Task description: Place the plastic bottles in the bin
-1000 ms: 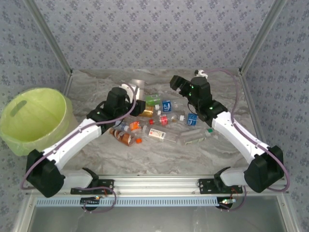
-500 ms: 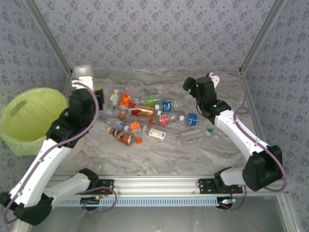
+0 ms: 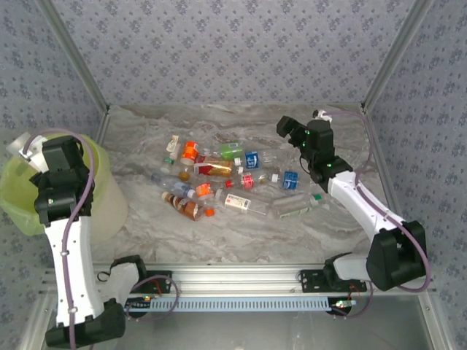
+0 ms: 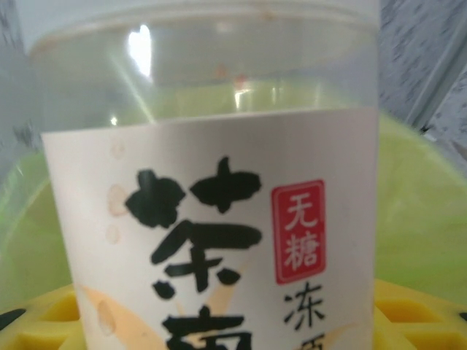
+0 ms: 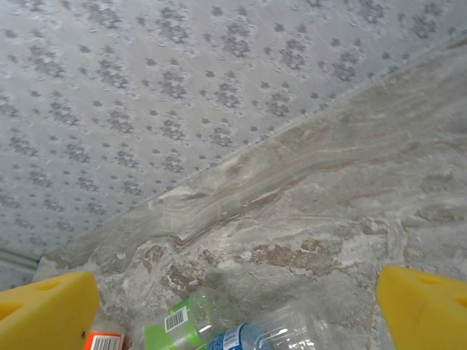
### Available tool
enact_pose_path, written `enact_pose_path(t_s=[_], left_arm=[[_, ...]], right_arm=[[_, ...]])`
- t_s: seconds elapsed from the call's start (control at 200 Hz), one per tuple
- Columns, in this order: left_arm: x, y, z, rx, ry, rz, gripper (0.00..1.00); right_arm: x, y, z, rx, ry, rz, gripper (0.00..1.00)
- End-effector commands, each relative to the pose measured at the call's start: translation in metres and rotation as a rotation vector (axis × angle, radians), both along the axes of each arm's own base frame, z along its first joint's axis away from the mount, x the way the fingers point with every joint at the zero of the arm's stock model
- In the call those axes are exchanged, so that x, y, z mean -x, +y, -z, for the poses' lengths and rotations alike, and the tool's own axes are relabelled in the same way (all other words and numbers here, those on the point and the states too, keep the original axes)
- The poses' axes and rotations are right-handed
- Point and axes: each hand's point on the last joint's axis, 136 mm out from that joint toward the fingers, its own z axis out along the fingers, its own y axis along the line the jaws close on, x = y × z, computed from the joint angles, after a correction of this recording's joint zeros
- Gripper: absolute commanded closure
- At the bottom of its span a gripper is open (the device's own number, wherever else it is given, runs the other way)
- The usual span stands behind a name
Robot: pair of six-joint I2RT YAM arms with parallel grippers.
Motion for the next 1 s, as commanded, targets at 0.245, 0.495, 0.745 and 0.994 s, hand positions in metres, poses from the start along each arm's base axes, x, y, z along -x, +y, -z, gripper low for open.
enact_pose_path(t_s=[0.245, 0.495, 0.745, 0.994], left_arm=[[-0.013, -0.003, 0.066, 0.293, -0.052, -0.017, 0.31], [-0.008, -0.003, 0.054, 0.27, -0.111, -0.024, 0.19], [-0.027, -0.034, 0.02, 0.278, -0.223, 0.223, 0.04], [-0.055, -0.07, 0.002, 0.356, -0.33, 0.46, 0.0]], right_arm=[[0.014, -0.011, -0.023, 0.069, -0.097, 0.069, 0.0], [0.014, -0.016, -0.014, 0.053, -0.054, 0.07, 0.0], [0.024, -0.042, 0.015, 0.044, 0.066, 0.162, 0.0], [0.051, -0.068, 0.045, 0.05, 0.195, 0.269, 0.01]])
